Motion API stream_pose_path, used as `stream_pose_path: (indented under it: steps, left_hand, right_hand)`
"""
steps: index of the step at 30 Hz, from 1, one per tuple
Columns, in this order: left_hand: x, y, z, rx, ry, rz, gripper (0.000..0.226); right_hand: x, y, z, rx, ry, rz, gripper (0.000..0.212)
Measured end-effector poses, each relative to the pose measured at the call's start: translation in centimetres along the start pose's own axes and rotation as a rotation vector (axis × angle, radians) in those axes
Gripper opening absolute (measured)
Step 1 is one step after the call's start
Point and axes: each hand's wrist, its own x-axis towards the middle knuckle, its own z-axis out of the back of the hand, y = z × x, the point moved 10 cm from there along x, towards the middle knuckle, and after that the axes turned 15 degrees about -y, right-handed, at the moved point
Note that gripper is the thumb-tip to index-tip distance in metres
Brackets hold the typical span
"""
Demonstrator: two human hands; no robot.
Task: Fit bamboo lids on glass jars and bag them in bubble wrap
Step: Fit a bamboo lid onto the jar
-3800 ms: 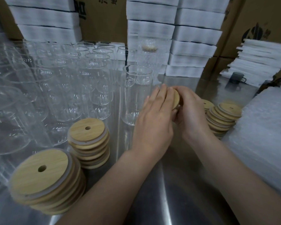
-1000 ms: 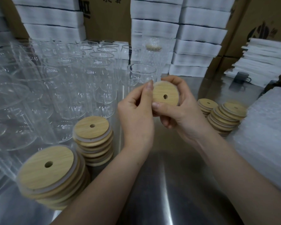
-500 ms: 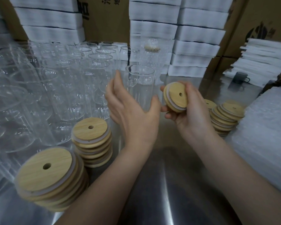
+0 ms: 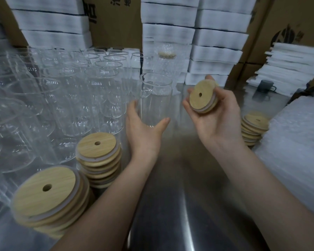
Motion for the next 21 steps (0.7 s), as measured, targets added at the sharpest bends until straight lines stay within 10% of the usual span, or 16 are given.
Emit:
stream_pose_path:
  steps: [9, 21]
  left_hand:
    - [-1.7, -4.0, 0.1, 0.188, -0.006, -0.38, 0.089]
    - [-2.1, -4.6, 0.0, 0.219, -0.002, -0.44, 0.088]
  right_hand:
    - [-1.7, 3.7, -1.5, -0.542, 0.116, 0.608, 0.046]
    - [-1.7, 2.9, -2.4, -0.707, 0.255, 0.653, 0.047]
